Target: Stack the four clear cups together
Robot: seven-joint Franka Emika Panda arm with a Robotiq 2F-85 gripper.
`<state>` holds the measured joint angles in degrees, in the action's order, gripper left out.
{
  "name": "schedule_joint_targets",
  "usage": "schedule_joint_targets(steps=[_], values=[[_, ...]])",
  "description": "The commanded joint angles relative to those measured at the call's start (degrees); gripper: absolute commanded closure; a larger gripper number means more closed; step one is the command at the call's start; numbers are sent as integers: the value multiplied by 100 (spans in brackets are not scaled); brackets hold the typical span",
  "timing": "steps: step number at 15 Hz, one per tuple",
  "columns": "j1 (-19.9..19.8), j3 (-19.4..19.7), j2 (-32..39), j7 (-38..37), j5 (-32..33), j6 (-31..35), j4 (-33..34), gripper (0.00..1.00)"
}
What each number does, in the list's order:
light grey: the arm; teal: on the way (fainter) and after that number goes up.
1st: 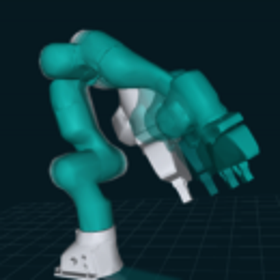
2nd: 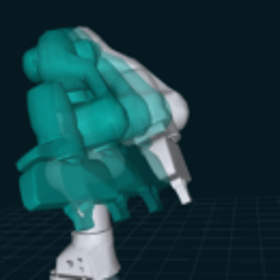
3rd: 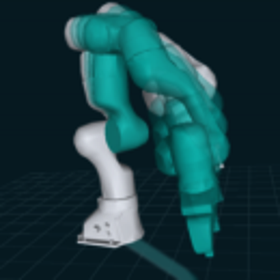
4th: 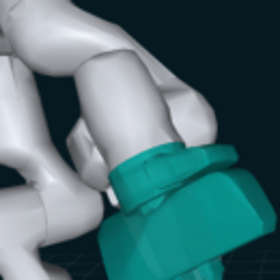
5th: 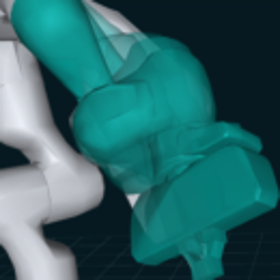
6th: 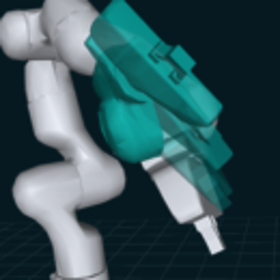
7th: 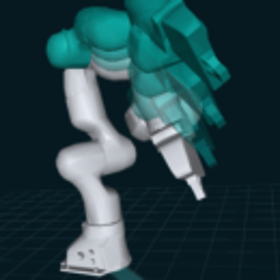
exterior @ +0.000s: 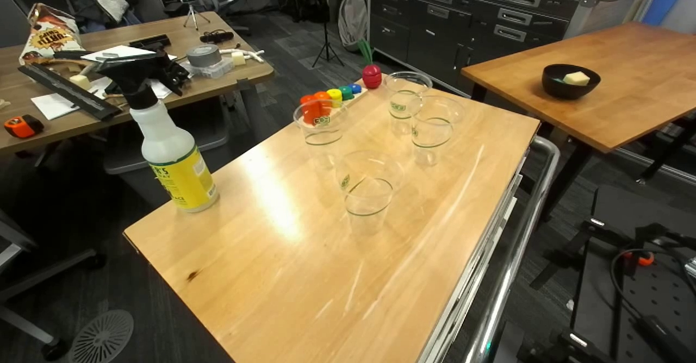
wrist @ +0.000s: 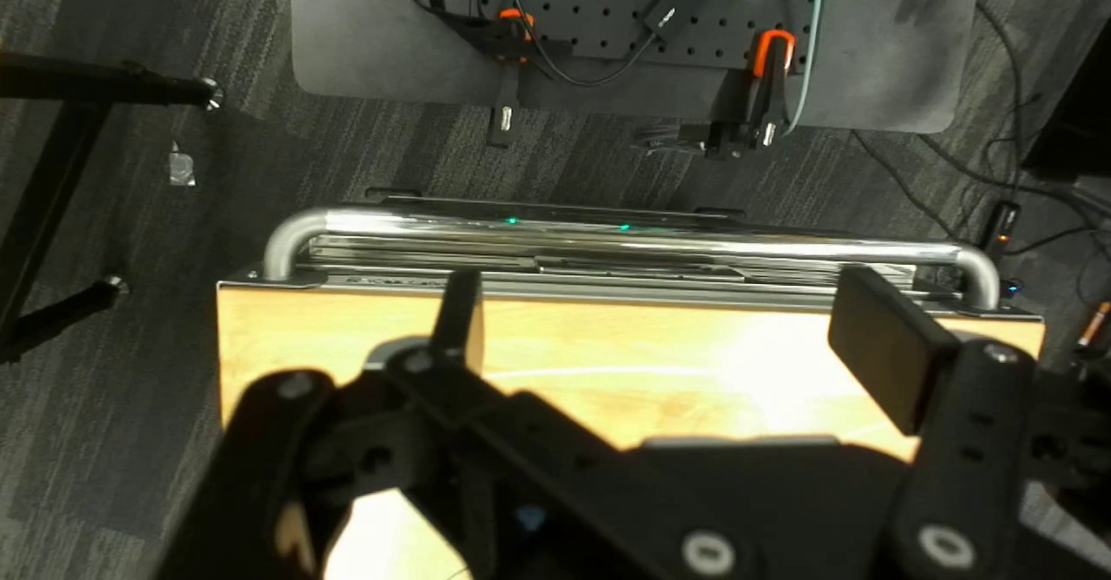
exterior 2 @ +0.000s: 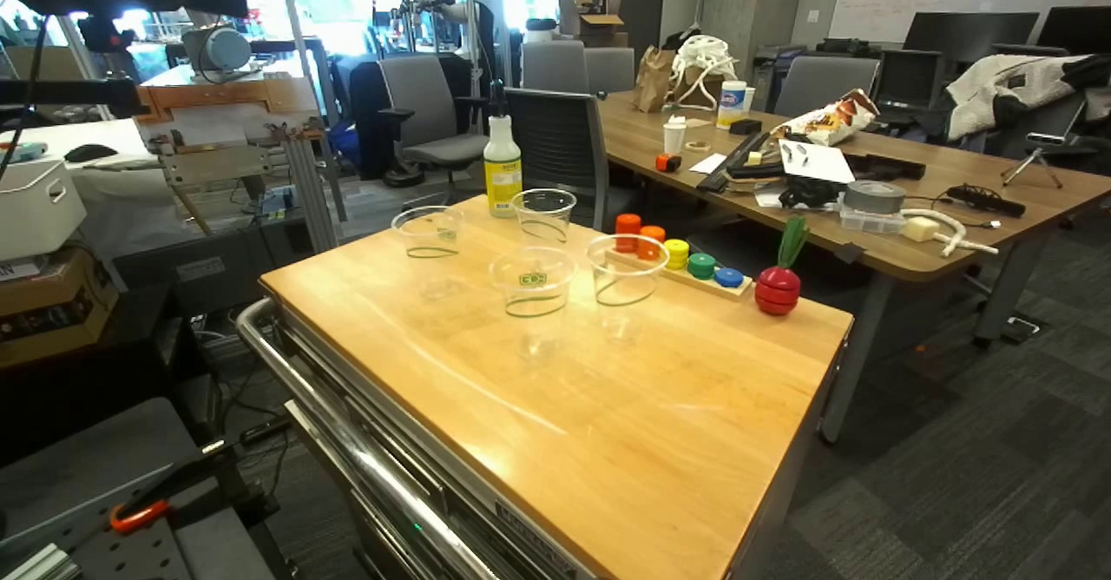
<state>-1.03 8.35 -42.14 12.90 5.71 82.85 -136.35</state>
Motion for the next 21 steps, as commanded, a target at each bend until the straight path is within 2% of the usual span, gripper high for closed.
schedule_joint_targets(steps=[1,7,12,16,21], values=[[116,-125,530,-113,-204,246,274,0],[95,-421,1576,-700,-524,1419,530,0],[17,-481,2469,-1310,-808,2890,388,0],[-40,-496,3201,-1592,-670,3694,364,0],[-87,-520,3842,-2011,-335,4363,311,0]])
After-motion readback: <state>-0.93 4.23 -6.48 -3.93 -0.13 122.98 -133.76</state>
